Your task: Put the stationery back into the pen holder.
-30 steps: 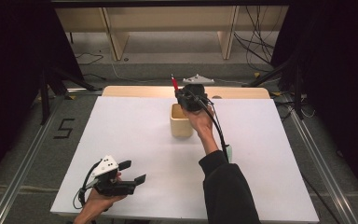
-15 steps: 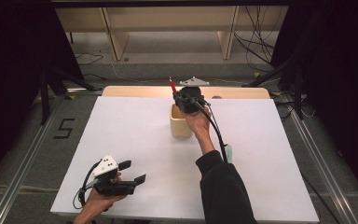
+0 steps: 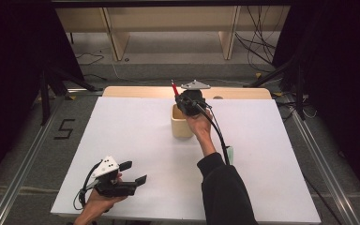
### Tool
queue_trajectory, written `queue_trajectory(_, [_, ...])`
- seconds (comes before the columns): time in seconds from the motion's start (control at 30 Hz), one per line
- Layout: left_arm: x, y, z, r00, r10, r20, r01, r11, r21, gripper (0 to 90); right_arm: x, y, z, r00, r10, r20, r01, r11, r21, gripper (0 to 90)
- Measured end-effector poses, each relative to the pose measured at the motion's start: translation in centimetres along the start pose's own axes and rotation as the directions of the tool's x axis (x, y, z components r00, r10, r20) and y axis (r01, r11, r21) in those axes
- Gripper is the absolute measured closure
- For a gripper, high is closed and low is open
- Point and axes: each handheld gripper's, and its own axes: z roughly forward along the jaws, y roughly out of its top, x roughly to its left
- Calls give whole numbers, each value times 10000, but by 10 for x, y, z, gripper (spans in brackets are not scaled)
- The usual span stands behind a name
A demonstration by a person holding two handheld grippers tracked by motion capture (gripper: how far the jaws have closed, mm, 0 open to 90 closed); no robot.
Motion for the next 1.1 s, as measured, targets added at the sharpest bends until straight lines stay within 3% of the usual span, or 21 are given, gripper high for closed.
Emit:
queue_trajectory(0.5, [1, 0, 0, 10000, 44, -34, -44, 10000, 11, 177, 0, -14, 5, 9999, 135, -102, -133, 9997, 201, 786])
queue_trajectory(0.57, [1, 0, 0, 10000, 38, -28, -38, 10000, 1, 177, 0, -15, 4, 9995, 200, -254, -195, 9996, 211, 651])
queue_trajectory(0.7, [1, -1, 0, 10000, 21, -25, -21, 10000, 42, 177, -2, -12, -3, 9984, 320, -475, -313, 9994, 163, 501])
queue_trajectory(0.93, [1, -1, 1, 10000, 16, -52, -16, 10000, 27, 177, -9, -7, -24, 9968, 511, -622, -513, 9987, -17, 391])
queue_trajectory(1.1, [2, -1, 1, 10000, 19, -67, -19, 10000, 56, 177, -13, -10, -41, 9949, 279, -968, -253, 9993, 273, 341])
